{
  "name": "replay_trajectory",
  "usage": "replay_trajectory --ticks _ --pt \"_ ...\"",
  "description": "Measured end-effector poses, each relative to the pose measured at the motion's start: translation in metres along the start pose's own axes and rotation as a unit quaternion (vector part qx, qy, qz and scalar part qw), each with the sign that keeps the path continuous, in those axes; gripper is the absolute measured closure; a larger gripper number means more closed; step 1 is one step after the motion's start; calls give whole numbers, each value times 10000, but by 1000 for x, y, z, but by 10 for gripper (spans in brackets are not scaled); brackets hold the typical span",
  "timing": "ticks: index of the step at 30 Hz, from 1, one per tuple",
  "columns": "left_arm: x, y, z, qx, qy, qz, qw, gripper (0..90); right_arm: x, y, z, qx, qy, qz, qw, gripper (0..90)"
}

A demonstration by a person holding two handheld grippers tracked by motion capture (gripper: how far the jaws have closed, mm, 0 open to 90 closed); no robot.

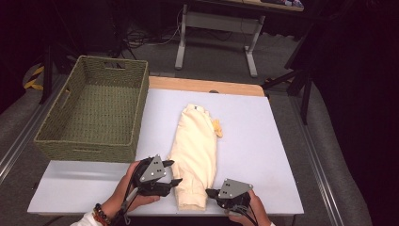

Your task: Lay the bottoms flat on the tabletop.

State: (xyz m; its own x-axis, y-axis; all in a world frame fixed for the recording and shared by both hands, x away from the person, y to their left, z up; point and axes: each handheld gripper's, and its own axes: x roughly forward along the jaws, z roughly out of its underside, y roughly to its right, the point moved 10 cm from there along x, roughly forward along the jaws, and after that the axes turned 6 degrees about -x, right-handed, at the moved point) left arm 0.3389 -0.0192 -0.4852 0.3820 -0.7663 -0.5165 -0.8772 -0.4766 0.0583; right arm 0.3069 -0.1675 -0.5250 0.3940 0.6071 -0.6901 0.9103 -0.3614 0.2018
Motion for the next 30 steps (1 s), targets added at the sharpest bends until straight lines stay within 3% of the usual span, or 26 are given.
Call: replay_trajectory --ticks 5,7,9,10,12,13,16,17,21,24,26,28,30 --pt "12 23 1 178 -148 407 9989 468 -5 12 -4 27 153 137 9998 866" --pt "18 26 4 187 -259 469 9984 505 -9 22 -6 107 259 252 9993 883" --pt "21 30 5 174 -262 657 9973 574 -14 38 -10 160 364 471 9981 889" --pt "22 31 7 213 -344 647 9971 610 -17 48 -13 243 455 584 9970 887" --pt "25 35 9 170 -382 882 9952 636 -22 70 -19 390 655 853 9934 874" --pt "27 35 10 184 -442 884 9949 655 -24 85 -23 474 723 1050 9907 848" --pt "31 36 16 146 -572 1046 9928 661 -25 120 -33 737 965 1293 9841 798" --pt "32 35 16 144 -573 1059 9926 660 -22 137 -36 884 1027 1424 9805 762" --pt "34 34 19 71 -632 1127 9916 660 -4 182 -39 1201 953 1725 9730 660" --pt "36 36 21 87 -659 1173 9909 670 15 209 -39 1721 964 1630 9667 619" --pt "36 36 22 73 -669 1189 9906 673 31 223 -36 1951 793 1534 9655 585" --pt "36 37 23 52 -698 1214 9901 674 45 236 -33 2217 733 1555 9598 555" --pt "37 37 24 65 -703 1217 9901 673 58 243 -26 2381 513 1545 9575 531"
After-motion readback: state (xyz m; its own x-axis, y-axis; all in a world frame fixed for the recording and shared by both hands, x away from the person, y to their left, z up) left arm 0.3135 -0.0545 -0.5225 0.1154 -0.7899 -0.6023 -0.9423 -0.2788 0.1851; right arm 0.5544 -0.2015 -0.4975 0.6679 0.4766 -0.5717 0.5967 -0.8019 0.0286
